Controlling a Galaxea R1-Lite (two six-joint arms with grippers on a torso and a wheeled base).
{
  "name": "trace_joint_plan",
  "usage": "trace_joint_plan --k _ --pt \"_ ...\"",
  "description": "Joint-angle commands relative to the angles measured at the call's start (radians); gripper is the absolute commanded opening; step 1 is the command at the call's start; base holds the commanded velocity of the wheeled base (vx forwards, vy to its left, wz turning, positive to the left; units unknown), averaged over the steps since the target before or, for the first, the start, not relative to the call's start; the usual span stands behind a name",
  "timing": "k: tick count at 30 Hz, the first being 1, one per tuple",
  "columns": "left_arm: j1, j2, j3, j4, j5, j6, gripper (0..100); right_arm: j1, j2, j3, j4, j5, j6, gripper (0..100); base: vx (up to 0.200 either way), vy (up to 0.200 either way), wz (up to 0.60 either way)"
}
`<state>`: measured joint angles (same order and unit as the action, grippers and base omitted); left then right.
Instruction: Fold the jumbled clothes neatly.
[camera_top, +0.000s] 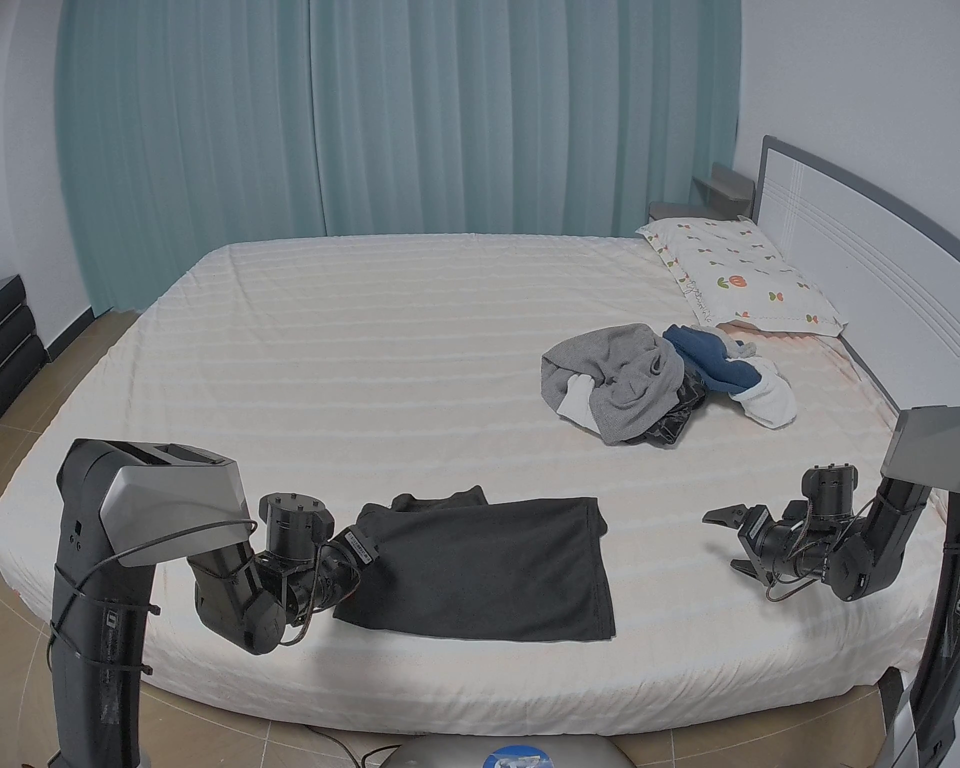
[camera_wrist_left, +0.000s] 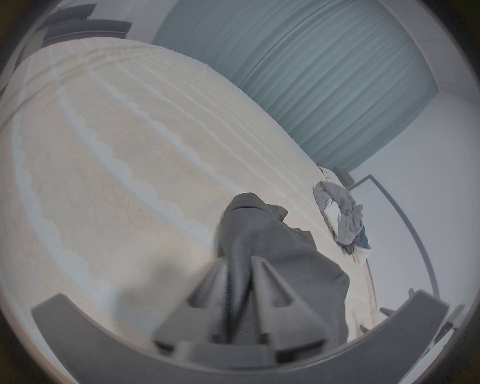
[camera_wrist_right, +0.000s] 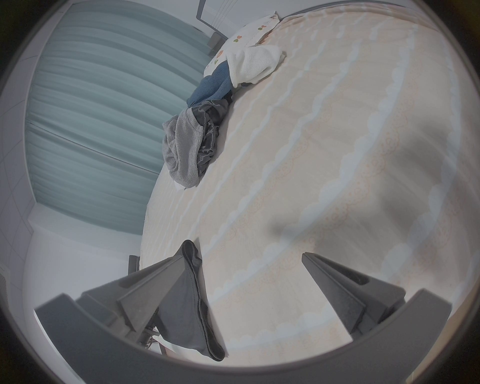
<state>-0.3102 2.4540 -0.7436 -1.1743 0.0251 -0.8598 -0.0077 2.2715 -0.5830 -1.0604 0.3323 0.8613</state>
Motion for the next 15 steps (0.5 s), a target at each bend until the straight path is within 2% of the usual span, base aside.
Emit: trace_joint_plan --k 1,15 --pt "0.011 -0.027 0.006 -0.001 0.009 -0.035 0 -0.002 -0.001 0.002 -0.001 0.001 0.001 100 0.000 0.000 0.00" --pt "0.029 -0.038 0.032 -0.001 0.070 -0.041 0 -0.003 -0.003 0.006 -0.001 0.001 0.001 100 0.000 0.000 0.00"
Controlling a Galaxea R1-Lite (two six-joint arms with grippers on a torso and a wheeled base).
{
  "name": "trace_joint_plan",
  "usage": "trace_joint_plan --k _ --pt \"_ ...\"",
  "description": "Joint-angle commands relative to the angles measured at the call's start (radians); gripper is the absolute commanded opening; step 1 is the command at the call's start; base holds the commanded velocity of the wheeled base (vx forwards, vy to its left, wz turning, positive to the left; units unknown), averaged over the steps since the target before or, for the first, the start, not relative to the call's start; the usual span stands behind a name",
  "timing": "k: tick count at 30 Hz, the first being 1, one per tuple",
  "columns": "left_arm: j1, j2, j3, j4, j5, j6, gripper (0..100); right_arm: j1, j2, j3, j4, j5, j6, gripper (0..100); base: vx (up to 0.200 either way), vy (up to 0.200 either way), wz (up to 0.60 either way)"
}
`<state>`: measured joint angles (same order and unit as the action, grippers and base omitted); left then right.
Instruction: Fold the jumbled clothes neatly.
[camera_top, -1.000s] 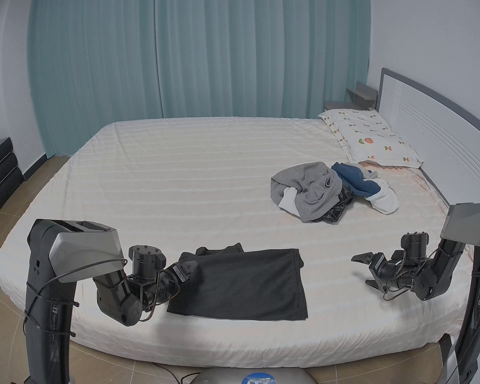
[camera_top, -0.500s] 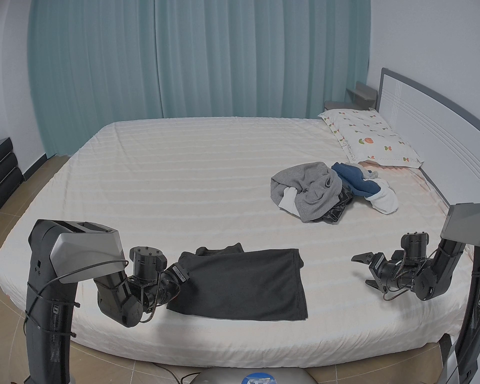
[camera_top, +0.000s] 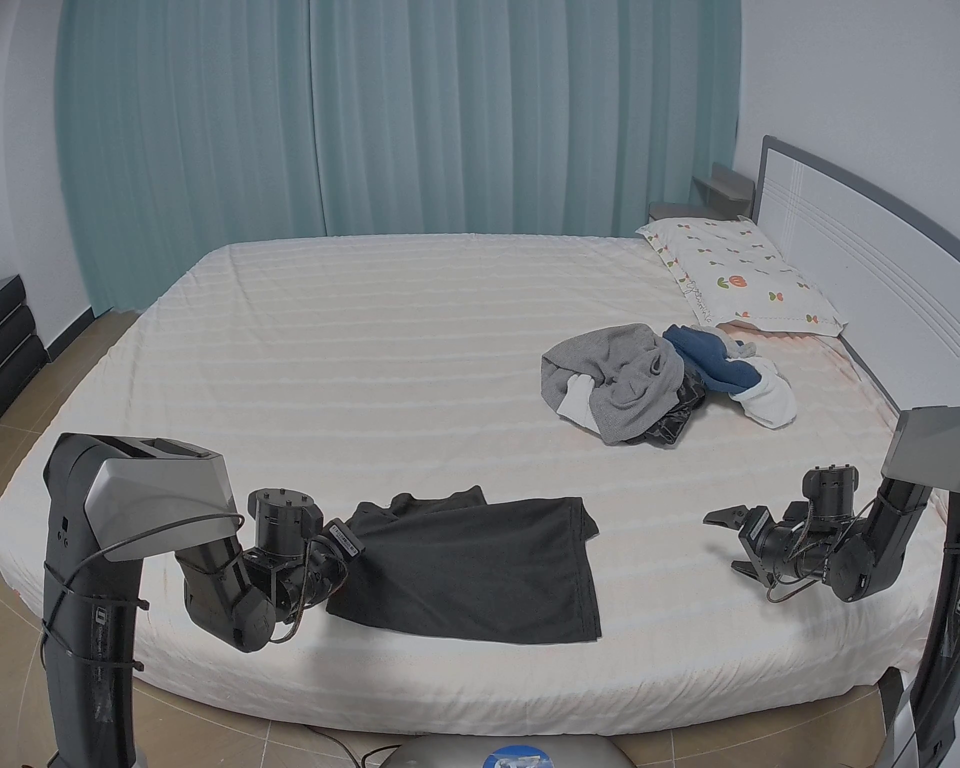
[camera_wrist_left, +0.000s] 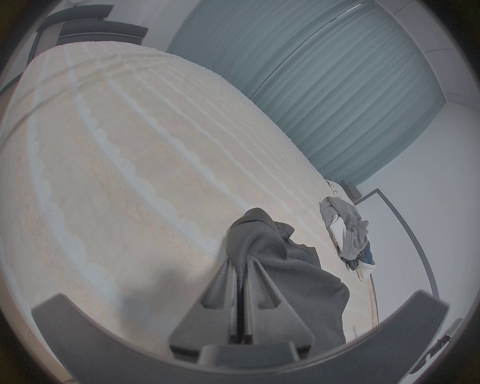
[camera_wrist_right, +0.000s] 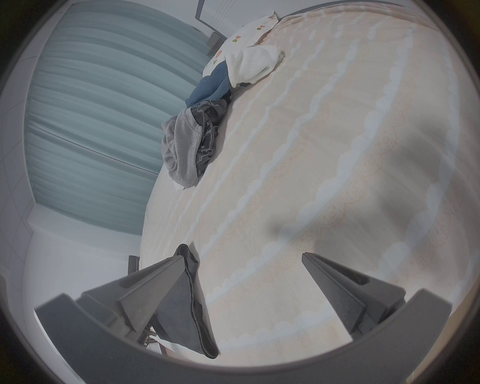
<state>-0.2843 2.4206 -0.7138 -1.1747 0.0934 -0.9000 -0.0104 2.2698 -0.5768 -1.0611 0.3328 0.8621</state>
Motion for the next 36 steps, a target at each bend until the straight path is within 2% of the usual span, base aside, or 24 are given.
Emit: trace_joint_plan --k 1,5,36 --pt "0.005 -0.005 0.002 0.000 0.003 -0.004 0 0.000 -0.001 0.002 0.000 0.000 0.000 100 0.000 0.000 0.00" --pt "0.005 -0.014 0.014 0.000 0.003 -0.030 0 0.000 -0.001 0.002 0.000 0.000 0.000 100 0.000 0.000 0.00" --pt "0.066 -0.040 0.065 0.000 0.003 -0.031 0 -0.002 -0.006 0.003 0.000 0.000 0.002 100 0.000 0.200 0.00"
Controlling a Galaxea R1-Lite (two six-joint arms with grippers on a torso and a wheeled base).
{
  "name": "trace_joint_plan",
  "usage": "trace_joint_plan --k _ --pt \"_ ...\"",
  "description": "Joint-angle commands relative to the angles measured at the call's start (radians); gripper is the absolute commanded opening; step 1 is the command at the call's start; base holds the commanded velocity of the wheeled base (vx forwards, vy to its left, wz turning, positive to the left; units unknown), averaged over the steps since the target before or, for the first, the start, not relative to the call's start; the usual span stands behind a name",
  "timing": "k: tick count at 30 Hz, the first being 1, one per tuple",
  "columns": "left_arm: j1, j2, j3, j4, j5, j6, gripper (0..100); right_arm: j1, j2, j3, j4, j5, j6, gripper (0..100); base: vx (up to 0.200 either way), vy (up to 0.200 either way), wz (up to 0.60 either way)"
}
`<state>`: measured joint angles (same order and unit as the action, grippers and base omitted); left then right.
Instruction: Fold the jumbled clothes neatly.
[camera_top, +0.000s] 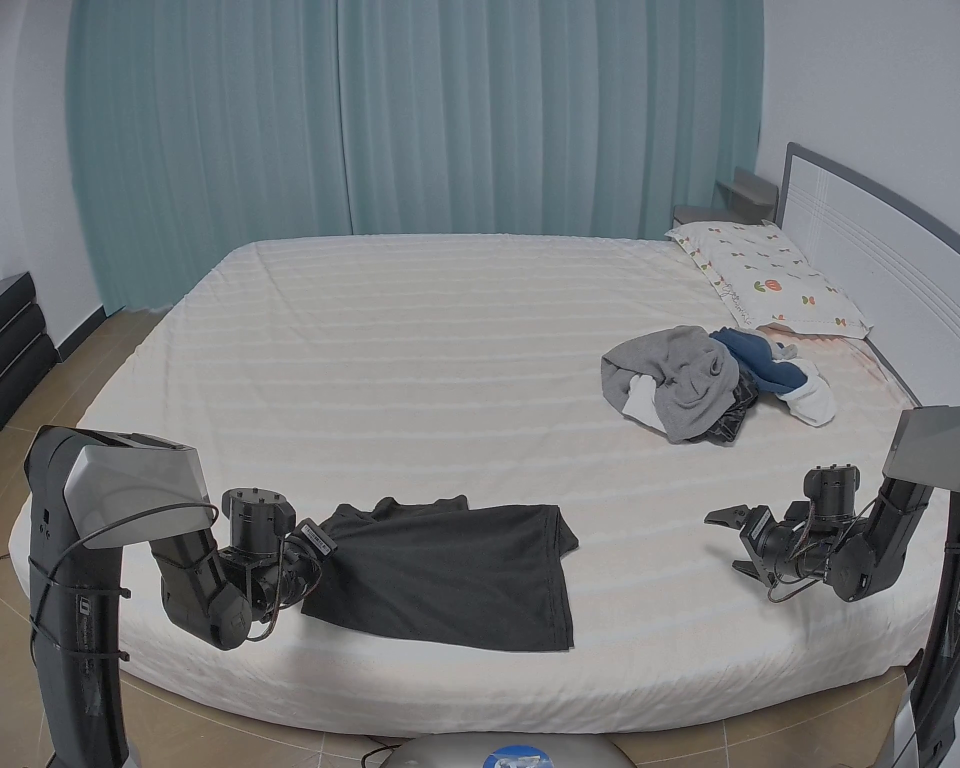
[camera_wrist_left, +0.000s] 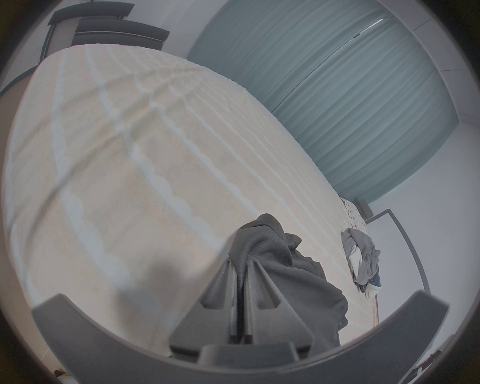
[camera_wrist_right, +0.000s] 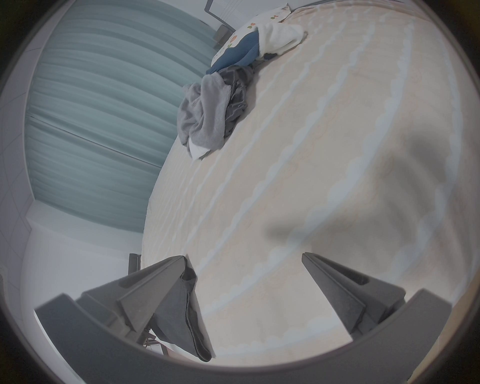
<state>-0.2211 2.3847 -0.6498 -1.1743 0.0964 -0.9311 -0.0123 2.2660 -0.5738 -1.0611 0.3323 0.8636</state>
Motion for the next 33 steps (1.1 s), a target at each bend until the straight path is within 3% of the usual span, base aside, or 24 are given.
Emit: trace_joint_plan --k 1,33 --pt "0.005 -0.005 0.001 -0.001 0.000 0.000 0 0.000 -0.002 0.000 0.000 0.001 0.000 100 0.000 0.200 0.00" --pt "0.016 -0.024 0.042 0.015 -0.003 0.000 0 -0.003 -0.003 -0.001 0.000 0.001 0.002 100 0.000 0.194 0.00"
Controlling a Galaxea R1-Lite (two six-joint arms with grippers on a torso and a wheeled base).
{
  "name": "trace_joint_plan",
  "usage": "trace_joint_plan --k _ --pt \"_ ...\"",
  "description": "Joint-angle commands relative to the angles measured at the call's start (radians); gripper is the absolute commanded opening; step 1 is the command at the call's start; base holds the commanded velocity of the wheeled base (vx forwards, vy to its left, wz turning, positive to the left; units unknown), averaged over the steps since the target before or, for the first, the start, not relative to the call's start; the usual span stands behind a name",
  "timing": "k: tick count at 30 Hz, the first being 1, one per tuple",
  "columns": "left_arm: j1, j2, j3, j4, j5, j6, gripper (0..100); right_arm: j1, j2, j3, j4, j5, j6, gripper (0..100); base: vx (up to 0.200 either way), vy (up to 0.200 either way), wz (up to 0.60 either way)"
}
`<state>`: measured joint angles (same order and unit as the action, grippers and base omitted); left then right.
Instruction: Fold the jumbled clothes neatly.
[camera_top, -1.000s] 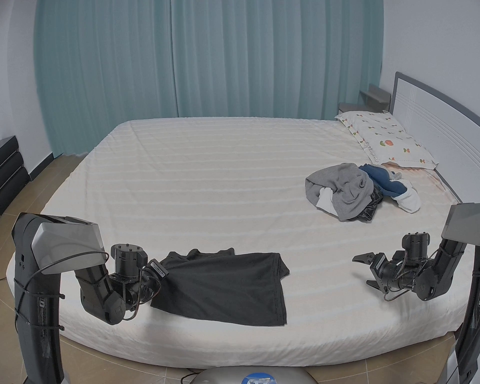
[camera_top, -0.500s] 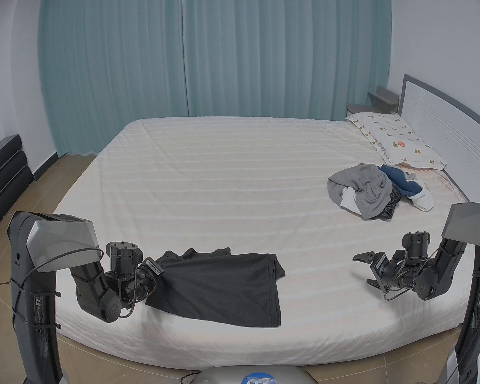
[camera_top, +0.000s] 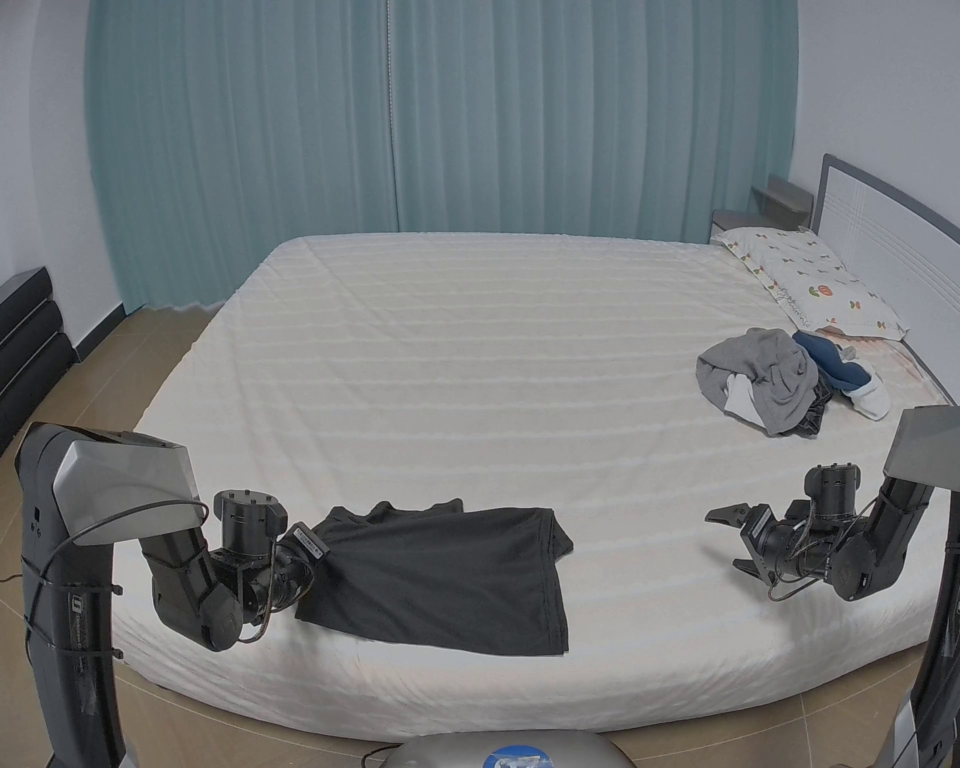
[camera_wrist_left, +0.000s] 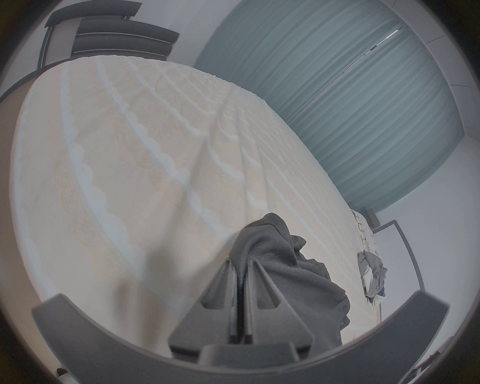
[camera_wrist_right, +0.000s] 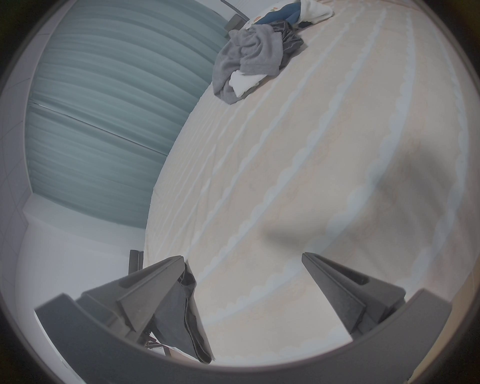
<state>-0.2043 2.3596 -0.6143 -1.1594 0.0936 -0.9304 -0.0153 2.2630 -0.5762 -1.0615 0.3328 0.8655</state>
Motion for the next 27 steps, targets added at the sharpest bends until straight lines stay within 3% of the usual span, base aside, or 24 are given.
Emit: trace_joint_plan --k 1,9,10,27 --pt "-0.001 0.001 0.010 0.000 0.000 -0.001 0 0.000 0.000 0.001 0.000 0.000 0.000 100 0.000 0.000 0.00" --pt "-0.007 0.001 0.011 0.000 -0.003 -0.007 0 0.002 0.000 0.001 0.000 0.000 0.000 100 0.000 0.000 0.00" --pt "-0.009 0.000 0.011 0.000 -0.003 -0.010 100 0.002 0.000 0.001 0.000 0.000 0.000 100 0.000 0.000 0.00" --pt "0.040 -0.082 0.031 -0.002 -0.041 -0.001 100 0.005 -0.020 -0.028 0.014 -0.014 -0.005 100 0.000 0.000 0.00"
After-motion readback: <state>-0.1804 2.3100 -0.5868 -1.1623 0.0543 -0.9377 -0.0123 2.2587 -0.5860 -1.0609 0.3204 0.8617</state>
